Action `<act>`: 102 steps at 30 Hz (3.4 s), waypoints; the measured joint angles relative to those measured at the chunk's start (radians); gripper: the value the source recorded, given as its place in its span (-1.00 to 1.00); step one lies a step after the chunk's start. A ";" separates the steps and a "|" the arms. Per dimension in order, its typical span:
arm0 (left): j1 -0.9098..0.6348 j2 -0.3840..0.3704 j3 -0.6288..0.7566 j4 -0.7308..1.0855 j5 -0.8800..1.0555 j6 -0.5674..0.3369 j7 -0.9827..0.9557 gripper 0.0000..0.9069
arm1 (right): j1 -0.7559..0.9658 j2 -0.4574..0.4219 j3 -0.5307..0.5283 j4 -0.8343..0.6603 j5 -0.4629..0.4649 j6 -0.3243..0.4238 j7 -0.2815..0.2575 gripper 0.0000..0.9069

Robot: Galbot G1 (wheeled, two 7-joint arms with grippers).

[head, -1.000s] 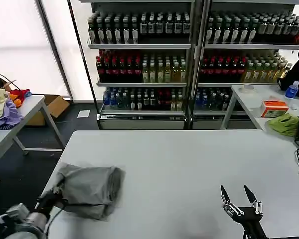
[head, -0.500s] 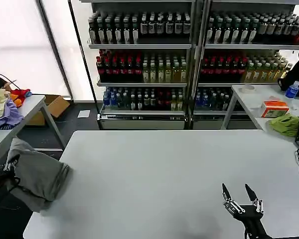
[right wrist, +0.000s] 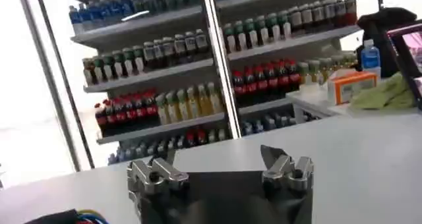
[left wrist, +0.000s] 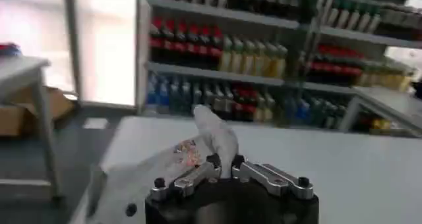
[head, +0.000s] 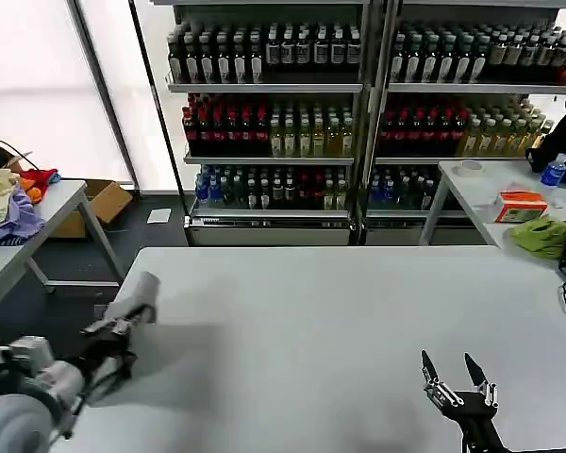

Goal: Fold and organize the clothes.

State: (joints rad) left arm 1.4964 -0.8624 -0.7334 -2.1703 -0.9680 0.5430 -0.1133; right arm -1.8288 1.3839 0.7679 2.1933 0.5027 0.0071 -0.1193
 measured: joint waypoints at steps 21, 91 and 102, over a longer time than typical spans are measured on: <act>-0.341 -0.189 0.687 0.187 0.024 -0.008 -0.132 1.00 | 0.096 -0.056 -0.110 0.065 0.108 -0.240 0.112 1.00; -0.093 -0.250 0.105 0.031 -0.016 0.005 0.032 1.00 | 0.485 -0.093 -0.607 -0.187 0.219 -0.418 0.326 -1.00; -0.113 -0.246 0.093 0.059 -0.020 0.004 0.032 1.00 | 0.462 -0.194 -0.473 -0.168 0.199 -0.505 0.290 1.00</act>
State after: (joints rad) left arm 1.3833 -1.1082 -0.6402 -2.1116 -0.9882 0.5473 -0.0817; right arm -1.3663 1.1899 0.2950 2.0250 0.7012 -0.4975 0.1708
